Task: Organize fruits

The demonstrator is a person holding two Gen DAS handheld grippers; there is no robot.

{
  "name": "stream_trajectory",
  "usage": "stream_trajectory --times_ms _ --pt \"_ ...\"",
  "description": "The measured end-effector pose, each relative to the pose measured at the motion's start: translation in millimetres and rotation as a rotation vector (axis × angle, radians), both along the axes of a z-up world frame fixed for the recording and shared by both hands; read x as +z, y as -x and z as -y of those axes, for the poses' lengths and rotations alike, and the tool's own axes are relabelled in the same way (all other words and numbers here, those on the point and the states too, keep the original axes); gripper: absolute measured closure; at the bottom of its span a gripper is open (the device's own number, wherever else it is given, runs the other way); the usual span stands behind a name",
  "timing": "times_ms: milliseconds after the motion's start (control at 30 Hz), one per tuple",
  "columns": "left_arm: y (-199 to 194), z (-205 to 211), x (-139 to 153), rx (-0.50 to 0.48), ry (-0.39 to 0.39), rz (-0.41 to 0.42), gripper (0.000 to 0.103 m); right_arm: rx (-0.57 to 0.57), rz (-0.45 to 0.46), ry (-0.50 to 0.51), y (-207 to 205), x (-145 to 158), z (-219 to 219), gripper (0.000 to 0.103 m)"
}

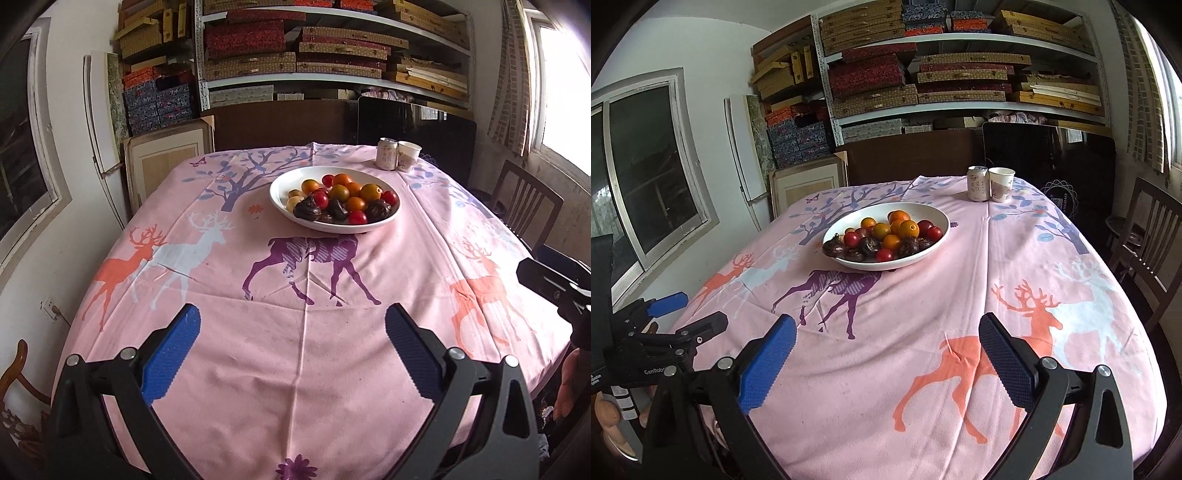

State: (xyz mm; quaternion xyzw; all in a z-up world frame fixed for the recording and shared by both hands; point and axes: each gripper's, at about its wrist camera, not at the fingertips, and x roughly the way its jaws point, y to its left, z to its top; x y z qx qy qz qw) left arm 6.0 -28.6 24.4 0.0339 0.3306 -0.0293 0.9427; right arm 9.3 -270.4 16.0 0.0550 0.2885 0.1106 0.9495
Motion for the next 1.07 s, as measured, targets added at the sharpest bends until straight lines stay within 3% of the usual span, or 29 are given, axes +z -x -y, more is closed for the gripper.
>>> stream_trajectory --times_ms 300,400,1067 --pt "1 1 -3 0.051 -0.056 0.023 0.005 0.024 -0.001 -0.003 8 -1 -3 0.003" --pt "3 -1 -1 0.027 -0.015 0.029 0.005 0.033 -0.002 0.002 10 -1 -5 0.003" --pt "-4 -5 -5 0.046 -0.018 -0.006 0.005 0.026 -0.013 -0.016 12 -2 0 0.003"
